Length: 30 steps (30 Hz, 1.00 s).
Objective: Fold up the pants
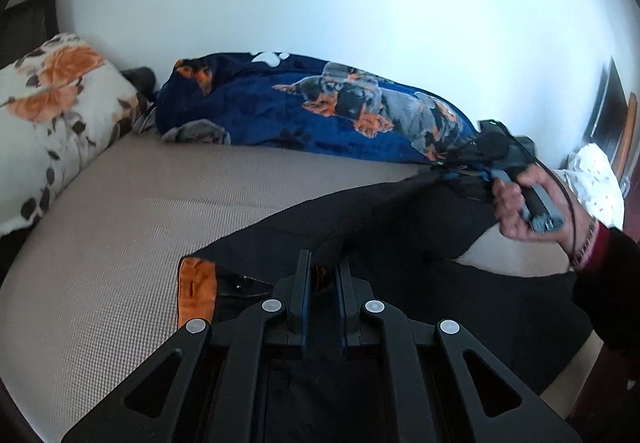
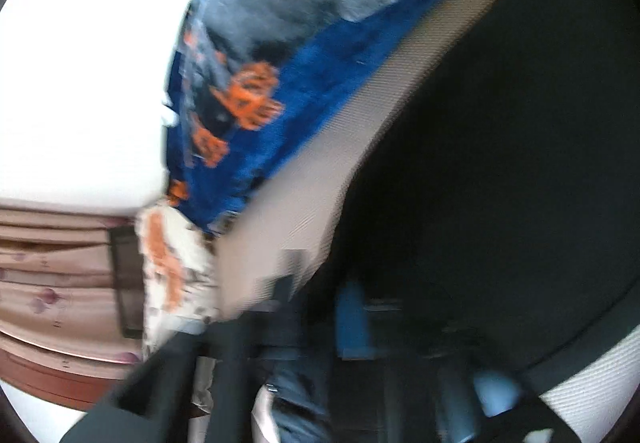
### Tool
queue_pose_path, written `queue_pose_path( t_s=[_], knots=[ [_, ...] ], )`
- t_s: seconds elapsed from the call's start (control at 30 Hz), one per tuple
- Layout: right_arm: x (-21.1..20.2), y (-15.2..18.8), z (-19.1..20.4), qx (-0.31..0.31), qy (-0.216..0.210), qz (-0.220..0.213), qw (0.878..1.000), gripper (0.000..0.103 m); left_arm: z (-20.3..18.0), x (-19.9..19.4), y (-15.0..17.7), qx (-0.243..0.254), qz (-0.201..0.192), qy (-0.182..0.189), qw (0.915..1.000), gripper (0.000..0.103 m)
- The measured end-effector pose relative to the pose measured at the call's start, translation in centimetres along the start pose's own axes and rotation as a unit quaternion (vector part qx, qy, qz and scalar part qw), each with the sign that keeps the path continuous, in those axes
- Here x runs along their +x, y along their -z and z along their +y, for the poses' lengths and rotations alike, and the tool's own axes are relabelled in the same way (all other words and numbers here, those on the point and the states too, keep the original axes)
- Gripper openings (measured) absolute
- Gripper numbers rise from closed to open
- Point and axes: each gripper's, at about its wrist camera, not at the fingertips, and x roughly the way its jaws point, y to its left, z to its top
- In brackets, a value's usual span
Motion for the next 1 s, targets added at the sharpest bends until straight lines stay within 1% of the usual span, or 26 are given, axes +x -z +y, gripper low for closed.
queue_pose_path(
  t_s=[0.1,0.17,0.23,0.27,0.3,0.33,0.37,0.47,0.53,0.67,0.7,0.8,0.9,1.0],
  knots=[
    [-1.5,2.5,0.6,-0.044,0.016,-0.023,0.999,0.007,0.6,-0.2,0.1,-0.002,0.004,-0.015,0.9999,0.011],
    [-2.9,5.0,1.1,-0.068,0.019,-0.037,0.997,0.007,1.2,-0.6,0.2,-0.011,0.009,-0.018,0.9998,0.011],
    [-5.0,8.6,1.5,-0.100,0.024,-0.050,0.993,0.007,1.9,-1.1,0.7,-0.017,0.013,-0.026,0.9994,0.011],
    [-5.4,9.6,1.4,-0.106,0.026,-0.053,0.993,0.007,2.2,-1.4,1.0,-0.020,0.016,-0.029,0.9993,0.011],
    [-6.2,11.6,1.2,-0.112,0.027,-0.052,0.992,0.007,2.4,-1.6,1.4,-0.024,0.020,-0.031,0.9990,0.011],
    [-6.7,12.5,0.8,-0.112,0.026,-0.050,0.992,0.006,2.5,-1.9,1.9,-0.025,0.024,-0.035,0.9988,0.011],
    [-7.2,14.3,0.5,-0.113,0.024,-0.049,0.992,0.006,2.6,-2.1,2.3,-0.027,0.027,-0.037,0.9986,0.011],
    [-9.5,17.6,-1.6,-0.123,0.036,-0.041,0.991,0.005,2.7,-2.9,3.9,-0.030,0.037,-0.045,0.9979,0.012],
    [-10.2,20.1,-2.7,-0.123,0.043,-0.029,0.991,0.005,2.8,-3.3,4.7,-0.032,0.041,-0.049,0.9974,0.012],
    [-10.3,23.3,-3.6,-0.131,0.053,-0.005,0.990,0.005,3.4,-4.4,6.5,-0.048,0.051,-0.055,0.9960,0.012],
    [-10.1,24.3,-3.9,-0.133,0.059,0.007,0.989,0.005,3.6,-4.7,7.1,-0.053,0.053,-0.056,0.9956,0.012],
    [-9.7,26.5,-5.7,-0.117,0.064,0.037,0.990,0.005,3.8,-5.1,8.4,-0.058,0.063,-0.061,0.9945,0.012],
    [-9.1,28.1,-6.9,-0.105,0.069,0.053,0.991,0.005,3.8,-5.5,9.4,-0.056,0.065,-0.071,0.9938,0.013],
    [-9.1,28.9,-7.1,-0.104,0.065,0.056,0.991,0.005,4.0,-6.2,9.7,-0.059,0.058,-0.074,0.9938,0.014]
  ],
)
